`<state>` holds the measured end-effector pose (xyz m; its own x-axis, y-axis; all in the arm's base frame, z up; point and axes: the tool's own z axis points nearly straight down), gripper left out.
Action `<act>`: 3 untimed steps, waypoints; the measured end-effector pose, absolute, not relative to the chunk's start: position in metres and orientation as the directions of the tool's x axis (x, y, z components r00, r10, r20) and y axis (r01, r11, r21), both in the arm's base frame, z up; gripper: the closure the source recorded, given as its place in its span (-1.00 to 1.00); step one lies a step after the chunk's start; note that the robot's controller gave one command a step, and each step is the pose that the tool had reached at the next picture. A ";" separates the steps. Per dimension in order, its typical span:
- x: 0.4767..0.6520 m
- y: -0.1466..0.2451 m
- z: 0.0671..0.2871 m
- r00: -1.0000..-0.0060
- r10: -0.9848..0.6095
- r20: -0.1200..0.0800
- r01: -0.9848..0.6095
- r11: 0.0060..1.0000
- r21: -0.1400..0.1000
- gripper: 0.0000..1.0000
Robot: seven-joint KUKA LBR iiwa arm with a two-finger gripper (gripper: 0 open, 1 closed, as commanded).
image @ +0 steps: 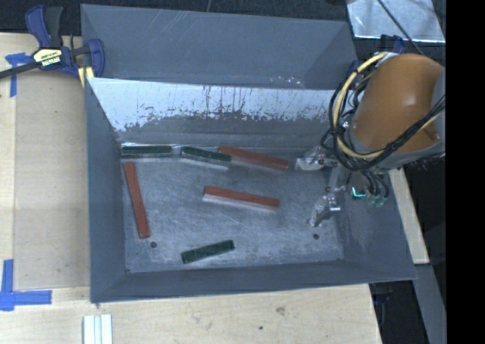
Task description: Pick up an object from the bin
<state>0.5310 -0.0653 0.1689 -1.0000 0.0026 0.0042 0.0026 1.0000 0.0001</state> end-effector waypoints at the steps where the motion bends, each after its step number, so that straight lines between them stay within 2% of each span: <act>1: 0.533 -0.065 0.173 -1.000 0.000 -0.003 0.000 1.000 -0.001 -1.00; 2: 0.552 -0.012 0.105 -0.998 -0.057 -0.008 -0.057 0.998 -0.001 -1.00; 3: 0.565 0.017 0.106 -0.995 -0.102 0.003 -0.102 0.995 0.000 -1.00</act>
Offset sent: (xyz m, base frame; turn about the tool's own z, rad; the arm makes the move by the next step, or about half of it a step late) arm 0.0265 0.0801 -0.0989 -0.0899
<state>0.5653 0.0171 0.1056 -0.9948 -0.1016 0.0032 -0.1016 0.9948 0.0004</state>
